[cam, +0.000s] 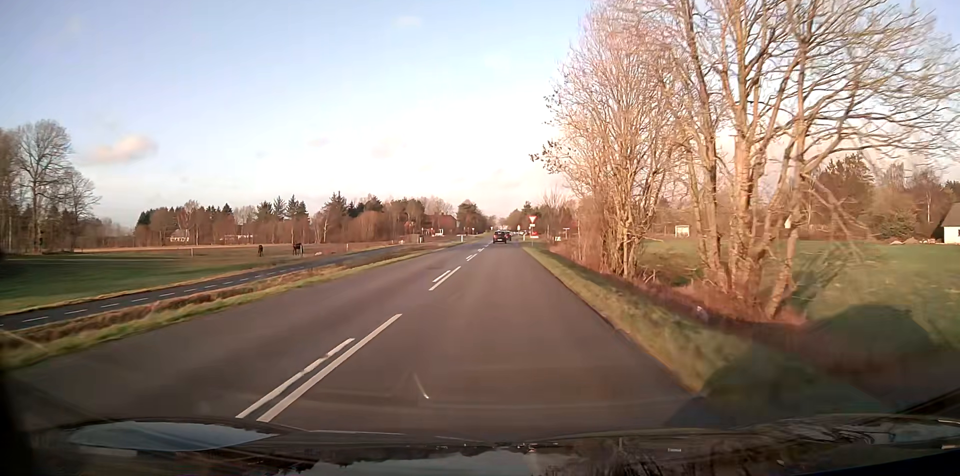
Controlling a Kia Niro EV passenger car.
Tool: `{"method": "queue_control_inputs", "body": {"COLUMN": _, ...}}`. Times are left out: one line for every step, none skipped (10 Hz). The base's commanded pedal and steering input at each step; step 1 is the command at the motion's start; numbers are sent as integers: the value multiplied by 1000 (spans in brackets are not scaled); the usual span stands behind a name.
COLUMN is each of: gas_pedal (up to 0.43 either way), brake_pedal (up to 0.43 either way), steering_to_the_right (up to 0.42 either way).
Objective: Follow the waypoints while adhering to traffic rules and regulations
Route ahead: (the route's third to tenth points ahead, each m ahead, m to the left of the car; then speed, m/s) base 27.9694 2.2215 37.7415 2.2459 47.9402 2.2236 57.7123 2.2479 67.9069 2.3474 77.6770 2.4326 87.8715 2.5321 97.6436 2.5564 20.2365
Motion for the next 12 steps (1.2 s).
{"method": "queue_control_inputs", "body": {"gas_pedal": 138, "brake_pedal": 0, "steering_to_the_right": -1}}
{"method": "queue_control_inputs", "body": {"gas_pedal": 138, "brake_pedal": 0, "steering_to_the_right": -1}}
{"method": "queue_control_inputs", "body": {"gas_pedal": 138, "brake_pedal": 0, "steering_to_the_right": -1}}
{"method": "queue_control_inputs", "body": {"gas_pedal": 138, "brake_pedal": 0, "steering_to_the_right": -1}}
{"method": "queue_control_inputs", "body": {"gas_pedal": 130, "brake_pedal": 0, "steering_to_the_right": -1}}
{"method": "queue_control_inputs", "body": {"gas_pedal": 130, "brake_pedal": 0, "steering_to_the_right": -1}}
{"method": "queue_control_inputs", "body": {"gas_pedal": 130, "brake_pedal": 0, "steering_to_the_right": -1}}
{"method": "queue_control_inputs", "body": {"gas_pedal": 130, "brake_pedal": 0, "steering_to_the_right": -1}}
{"method": "queue_control_inputs", "body": {"gas_pedal": 130, "brake_pedal": 0, "steering_to_the_right": 0}}
{"method": "queue_control_inputs", "body": {"gas_pedal": 130, "brake_pedal": 0, "steering_to_the_right": 0}}
{"method": "queue_control_inputs", "body": {"gas_pedal": 118, "brake_pedal": 0, "steering_to_the_right": 0}}
{"method": "queue_control_inputs", "body": {"gas_pedal": 110, "brake_pedal": 0, "steering_to_the_right": 0}}
